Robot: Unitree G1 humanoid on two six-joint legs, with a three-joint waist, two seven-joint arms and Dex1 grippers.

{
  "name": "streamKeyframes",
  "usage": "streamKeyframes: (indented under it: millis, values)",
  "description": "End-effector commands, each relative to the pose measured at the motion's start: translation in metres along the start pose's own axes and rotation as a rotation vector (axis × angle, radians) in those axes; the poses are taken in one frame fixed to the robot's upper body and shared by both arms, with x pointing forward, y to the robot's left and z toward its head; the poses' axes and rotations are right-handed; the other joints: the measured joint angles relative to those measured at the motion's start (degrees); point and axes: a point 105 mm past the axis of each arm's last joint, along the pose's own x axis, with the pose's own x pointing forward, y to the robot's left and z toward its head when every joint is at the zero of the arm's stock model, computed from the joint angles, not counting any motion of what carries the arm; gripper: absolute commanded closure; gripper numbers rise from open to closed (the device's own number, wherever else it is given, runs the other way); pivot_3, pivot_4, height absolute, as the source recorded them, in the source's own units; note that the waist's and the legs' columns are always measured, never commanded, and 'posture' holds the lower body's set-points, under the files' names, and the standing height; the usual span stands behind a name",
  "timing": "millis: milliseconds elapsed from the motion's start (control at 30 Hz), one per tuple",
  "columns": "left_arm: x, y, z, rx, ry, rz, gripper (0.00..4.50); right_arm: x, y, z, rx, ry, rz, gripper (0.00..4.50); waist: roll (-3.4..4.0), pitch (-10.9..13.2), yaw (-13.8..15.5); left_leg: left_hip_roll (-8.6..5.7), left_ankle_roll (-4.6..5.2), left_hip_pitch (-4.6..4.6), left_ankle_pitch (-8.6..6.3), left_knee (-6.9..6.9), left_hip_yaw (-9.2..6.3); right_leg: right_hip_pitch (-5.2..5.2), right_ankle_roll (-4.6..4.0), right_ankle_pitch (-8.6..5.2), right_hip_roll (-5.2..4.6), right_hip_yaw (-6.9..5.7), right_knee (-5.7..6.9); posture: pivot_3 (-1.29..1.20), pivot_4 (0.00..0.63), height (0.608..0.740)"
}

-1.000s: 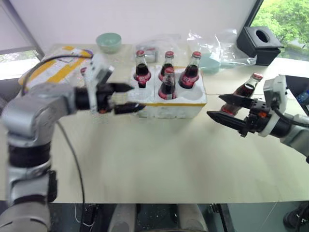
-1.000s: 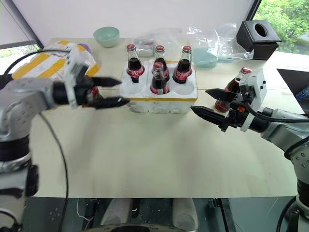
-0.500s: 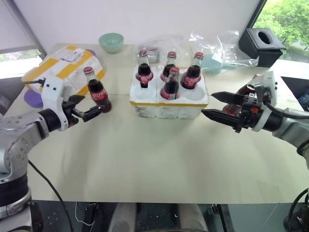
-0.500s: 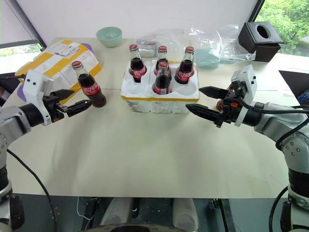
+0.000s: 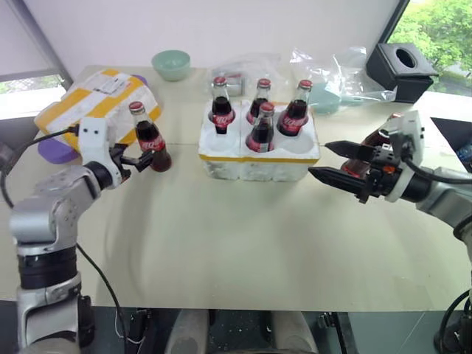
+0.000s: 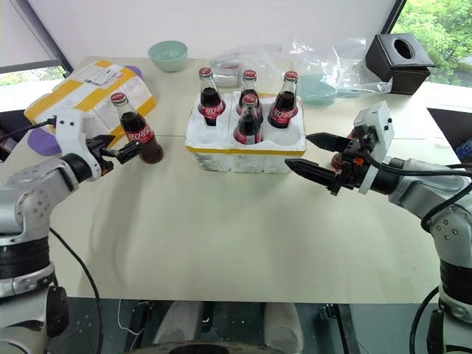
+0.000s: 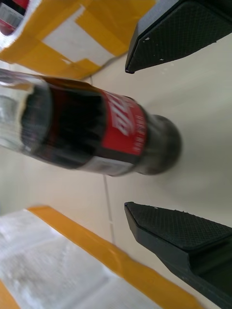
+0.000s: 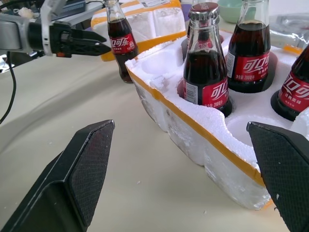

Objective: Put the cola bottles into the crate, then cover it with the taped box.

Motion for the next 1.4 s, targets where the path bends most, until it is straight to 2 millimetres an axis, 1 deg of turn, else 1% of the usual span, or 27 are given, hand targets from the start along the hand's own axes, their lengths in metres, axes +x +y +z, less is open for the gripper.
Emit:
streamKeyframes:
  millis: [33, 267, 467, 567, 600, 633, 767, 867, 900, 967, 1000, 1067, 1133, 1267, 1333, 1400]
  values:
    - [0.009, 0.000, 0.013, 0.044, -0.049, -0.007, 0.04, -0.005, 0.005, 0.014, -0.039, -0.050, -0.005, 0.00, 0.00, 0.00, -0.12, 0.00, 0.00, 0.00, 0.00, 0.00, 0.00, 0.00, 0.09, 0.05, 0.00, 0.00, 0.00, 0.00, 0.150, 0.739]
    - [0.028, 0.008, 0.013, 0.073, -0.045, 0.004, 0.04, -0.007, 0.006, 0.012, -0.032, -0.050, -0.018, 0.00, 0.00, 0.00, -0.07, 0.01, 0.00, 0.00, 0.00, -0.02, -0.01, -0.02, 0.10, 0.05, 0.02, 0.00, 0.00, 0.00, 0.150, 0.739]
    - [0.041, 0.005, 0.011, 0.092, -0.039, -0.007, 0.04, -0.008, 0.006, 0.013, -0.028, -0.053, -0.026, 0.00, 0.00, 0.00, -0.06, 0.01, 0.00, -0.02, 0.00, -0.01, -0.01, -0.02, 0.11, 0.06, 0.01, 0.00, 0.00, 0.00, 0.150, 0.739]
    - [0.044, 0.003, 0.013, 0.085, -0.053, -0.021, 0.79, -0.008, 0.006, 0.014, -0.029, -0.052, -0.025, 0.00, 0.00, 0.00, -0.06, 0.01, 0.00, -0.02, 0.00, -0.01, -0.01, -0.02, 0.11, 0.06, 0.01, 0.00, 0.00, 0.00, 0.150, 0.739]
    - [0.043, 0.002, 0.013, 0.089, -0.055, -0.028, 1.37, -0.008, 0.006, 0.014, -0.030, -0.052, -0.024, 0.00, 0.00, 0.00, -0.08, 0.01, 0.00, -0.02, 0.00, -0.01, -0.01, -0.02, 0.11, 0.06, 0.01, 0.00, 0.00, 0.00, 0.150, 0.739]
    - [0.043, 0.001, 0.013, 0.091, -0.054, -0.034, 1.69, -0.008, 0.007, 0.014, -0.031, -0.051, -0.023, 0.00, 0.00, 0.00, -0.07, 0.01, 0.00, -0.02, 0.00, -0.01, -0.01, -0.03, 0.11, 0.06, 0.01, 0.00, 0.00, 0.00, 0.150, 0.739]
    - [0.038, 0.000, 0.014, 0.104, -0.044, -0.048, 1.69, -0.010, 0.008, 0.015, -0.035, -0.047, -0.021, 0.00, 0.00, 0.00, -0.08, 0.01, 0.00, -0.03, 0.00, -0.01, -0.01, -0.03, 0.11, 0.06, 0.01, 0.00, 0.00, 0.00, 0.150, 0.739]
    - [0.028, -0.001, 0.024, 0.113, -0.049, -0.094, 1.69, -0.011, 0.008, 0.016, -0.040, -0.041, -0.017, 0.00, 0.00, 0.00, -0.12, 0.01, 0.00, -0.07, 0.00, -0.02, -0.01, -0.07, 0.11, 0.06, 0.01, 0.00, 0.00, 0.00, 0.150, 0.739]
    - [0.024, -0.005, 0.032, 0.111, -0.061, -0.134, 1.69, -0.012, 0.008, 0.016, -0.041, -0.039, -0.017, 0.00, -0.02, 0.01, -0.17, 0.01, 0.00, -0.09, 0.00, -0.02, -0.01, -0.10, 0.11, 0.06, 0.01, 0.00, 0.00, 0.00, 0.150, 0.739]
    - [0.011, -0.025, 0.059, 0.096, -0.102, -0.291, 1.69, -0.013, 0.008, 0.016, -0.042, -0.032, -0.015, 0.00, -0.04, 0.02, -0.17, 0.01, 0.00, -0.15, 0.00, -0.03, -0.02, -0.16, 0.11, 0.06, 0.01, -0.01, 0.01, 0.00, 0.150, 0.739]
    - [0.007, -0.031, 0.067, 0.095, -0.112, -0.340, 1.69, -0.013, 0.008, 0.016, -0.043, -0.030, -0.015, 0.00, -0.05, 0.03, -0.18, 0.01, 0.00, -0.21, 0.00, -0.02, -0.02, -0.22, 0.11, 0.06, 0.01, -0.01, 0.04, 0.00, 0.150, 0.739]
    - [-0.001, -0.053, 0.090, 0.090, -0.147, -0.465, 1.69, -0.013, 0.007, 0.015, -0.043, -0.028, -0.013, 0.00, -0.06, 0.04, 0.19, 0.01, -0.02, -0.40, 0.01, 0.01, -0.04, -0.36, 0.11, 0.06, 0.01, -0.02, 0.07, 0.00, 0.150, 0.739]
    - [-0.005, -0.073, 0.108, 0.093, -0.170, -0.559, 1.69, -0.012, 0.007, 0.014, -0.042, -0.029, -0.014, 0.00, -0.08, 0.06, 0.74, -0.01, -0.03, -0.41, 0.02, 0.04, -0.06, -0.35, 0.12, 0.07, 0.00, -0.04, 0.05, 0.00, 0.150, 0.739]
    - [-0.002, -0.099, 0.129, 0.117, -0.207, -0.671, 1.69, -0.009, 0.009, 0.013, -0.037, -0.038, -0.014, 0.00, -0.08, 0.05, 0.79, -0.03, -0.02, -0.39, 0.02, 0.01, -0.02, -0.34, 0.13, 0.07, -0.01, -0.03, 0.01, 0.00, 0.150, 0.739]
    - [0.005, -0.109, 0.134, 0.133, -0.217, -0.698, 1.69, -0.008, 0.010, 0.012, -0.035, -0.040, -0.013, 0.00, -0.07, 0.05, 0.73, -0.03, -0.02, -0.35, 0.02, -0.02, -0.03, -0.35, 0.12, 0.07, -0.01, -0.03, 0.07, 0.00, 0.150, 0.739]
    - [0.012, -0.115, 0.135, 0.147, -0.217, -0.709, 1.69, -0.008, 0.011, 0.011, -0.035, -0.040, -0.013, 0.00, -0.07, 0.05, 0.57, -0.02, -0.02, -0.34, 0.02, -0.01, -0.02, -0.34, 0.12, 0.07, 0.00, -0.03, 0.08, 0.00, 0.150, 0.739]
